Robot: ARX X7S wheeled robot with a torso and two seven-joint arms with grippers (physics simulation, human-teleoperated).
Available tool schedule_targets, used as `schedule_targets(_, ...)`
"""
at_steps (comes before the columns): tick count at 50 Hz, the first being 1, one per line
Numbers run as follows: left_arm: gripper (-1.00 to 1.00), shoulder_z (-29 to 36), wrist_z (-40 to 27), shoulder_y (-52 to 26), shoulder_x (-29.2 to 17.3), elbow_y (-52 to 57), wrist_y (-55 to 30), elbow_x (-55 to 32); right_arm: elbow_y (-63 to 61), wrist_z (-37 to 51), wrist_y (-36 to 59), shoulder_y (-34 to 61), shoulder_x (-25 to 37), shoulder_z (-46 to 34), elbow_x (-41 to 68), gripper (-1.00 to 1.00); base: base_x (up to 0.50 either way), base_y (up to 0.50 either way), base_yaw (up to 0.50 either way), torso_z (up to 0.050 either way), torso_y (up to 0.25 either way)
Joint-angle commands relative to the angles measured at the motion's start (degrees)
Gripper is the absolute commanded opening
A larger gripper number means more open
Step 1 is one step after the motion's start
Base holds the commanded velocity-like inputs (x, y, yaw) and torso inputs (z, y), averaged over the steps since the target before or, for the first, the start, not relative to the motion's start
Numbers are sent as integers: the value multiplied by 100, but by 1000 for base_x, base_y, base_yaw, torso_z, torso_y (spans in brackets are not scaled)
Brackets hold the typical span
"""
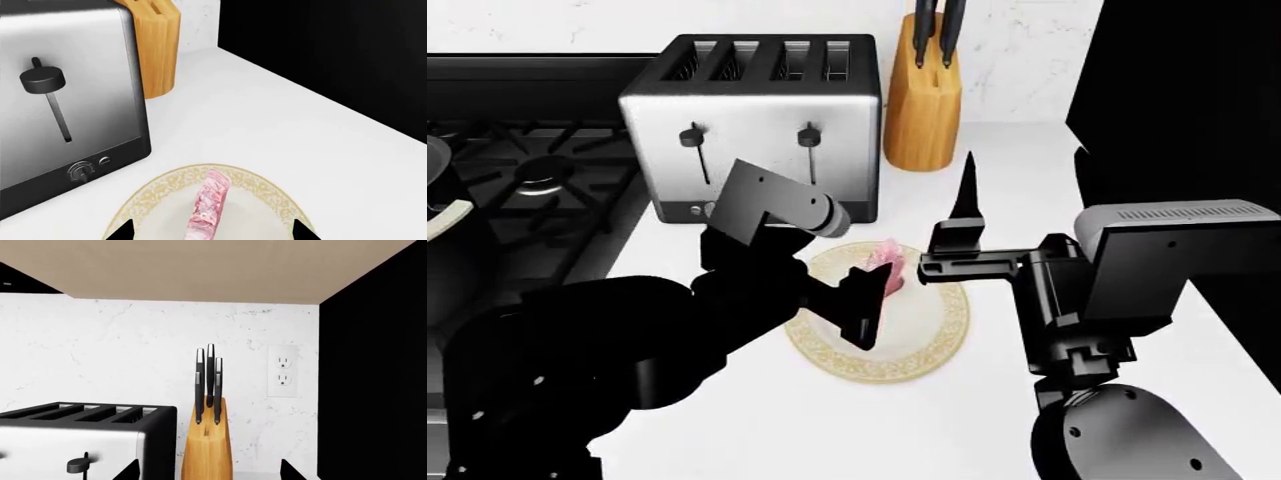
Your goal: Frozen meat rests on a plate on the counter. Retrieve the meat and place it in a pot on a burner. Then turn the burner on.
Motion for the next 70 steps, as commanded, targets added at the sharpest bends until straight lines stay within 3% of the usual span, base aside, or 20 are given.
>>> schedule_targets(1, 100, 104, -15, 67, -71, -18, 76, -5, 1, 33, -8, 10, 23, -24, 8, 100, 0, 0, 0, 0, 0)
schedule_targets(29, 100, 743, 544, -141, -294, -991, 794, 600, 94, 59, -102, 8, 62, -80, 47, 100, 0, 0, 0, 0, 0)
schedule_targets(53, 100, 1673, 1277, -320, -73, -1990, 1611, 1245, 269, 67, -245, -8, 100, -163, 18, 100, 0, 0, 0, 0, 0)
schedule_targets(70, 100, 1862, 1368, -311, -22, -2179, 1759, 1325, 261, 95, -247, -2, 123, -166, 74, 100, 0, 0, 0, 0, 0)
